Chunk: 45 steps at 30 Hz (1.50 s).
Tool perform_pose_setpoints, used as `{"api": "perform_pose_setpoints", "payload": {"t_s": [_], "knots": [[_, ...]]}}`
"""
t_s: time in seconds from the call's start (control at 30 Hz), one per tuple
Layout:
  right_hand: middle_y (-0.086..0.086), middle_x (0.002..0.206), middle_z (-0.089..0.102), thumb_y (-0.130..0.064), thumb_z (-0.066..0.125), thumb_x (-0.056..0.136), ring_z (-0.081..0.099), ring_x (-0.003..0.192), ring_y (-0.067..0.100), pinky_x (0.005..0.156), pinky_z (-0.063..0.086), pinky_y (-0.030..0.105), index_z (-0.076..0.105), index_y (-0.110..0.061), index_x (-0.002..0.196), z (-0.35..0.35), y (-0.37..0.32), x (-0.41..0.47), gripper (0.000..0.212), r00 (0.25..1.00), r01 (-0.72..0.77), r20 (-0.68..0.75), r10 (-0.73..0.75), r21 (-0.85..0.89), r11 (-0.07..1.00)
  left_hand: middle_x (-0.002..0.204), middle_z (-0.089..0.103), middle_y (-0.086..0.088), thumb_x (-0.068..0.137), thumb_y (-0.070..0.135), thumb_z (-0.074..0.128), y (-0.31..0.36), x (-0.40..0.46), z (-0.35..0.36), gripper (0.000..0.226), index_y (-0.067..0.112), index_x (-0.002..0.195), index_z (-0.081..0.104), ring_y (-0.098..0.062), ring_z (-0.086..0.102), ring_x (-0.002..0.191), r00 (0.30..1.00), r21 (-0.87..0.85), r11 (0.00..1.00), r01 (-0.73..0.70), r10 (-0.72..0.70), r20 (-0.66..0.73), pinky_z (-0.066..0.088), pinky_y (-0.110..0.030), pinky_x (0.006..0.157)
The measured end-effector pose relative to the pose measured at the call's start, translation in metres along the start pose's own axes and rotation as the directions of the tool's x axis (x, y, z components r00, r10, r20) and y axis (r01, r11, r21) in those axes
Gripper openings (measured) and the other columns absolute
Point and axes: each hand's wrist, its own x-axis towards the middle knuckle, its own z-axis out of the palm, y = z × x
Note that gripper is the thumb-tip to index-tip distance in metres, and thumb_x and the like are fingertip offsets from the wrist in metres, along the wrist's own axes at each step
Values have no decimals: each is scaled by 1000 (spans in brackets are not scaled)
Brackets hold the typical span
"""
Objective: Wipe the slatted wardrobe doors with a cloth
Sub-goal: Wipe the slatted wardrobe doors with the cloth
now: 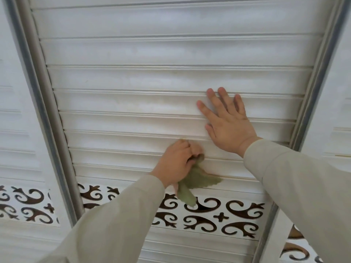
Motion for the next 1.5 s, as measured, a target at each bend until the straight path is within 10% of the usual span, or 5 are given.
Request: {"api": "perform_pose_setpoints", "payload": {"t_s": [0.6,0.8,0.93,1.1,1.5], "knots": [[10,165,9,-33,49,90,7,151,32,117,13,58,30,-20,153,-19,38,-31,67,994,-32,109,26,48,998,114,59,-4,88,32,58,32,-19,26,48,13,131,55,-26,52,105,994,234,970,72,-50,-99,44,-41,97],[9,165,8,-30,54,86,5,151,32,117,12,58,32,-21,152,-12,25,-23,71,994,-62,99,51,110,992,113,53,-15,86,13,66,11,6,-8,20,7,102,58,-32,46,102,733,-135,821,554,-559,-388,43,-45,91],[9,165,8,-27,54,84,5,151,32,117,9,57,31,-20,153,-9,18,-21,73,995,-59,86,49,117,991,99,60,-2,79,21,63,41,1,34,24,19,102,67,-27,52,94,987,156,979,133,-117,-106,45,-43,82],[9,165,6,-23,51,85,3,151,31,118,9,55,27,-20,155,-17,22,-22,74,994,-29,111,17,106,994,114,63,0,91,30,51,28,-22,43,39,18,125,66,-25,54,105,996,159,985,66,-56,-67,43,-43,95],[29,142,45,-6,48,80,45,123,48,110,35,48,62,0,125,-48,80,-59,48,978,-205,6,210,227,952,88,64,-2,91,24,44,68,3,60,32,21,106,73,-29,56,87,988,246,965,87,-51,-149,47,-44,77]]}}
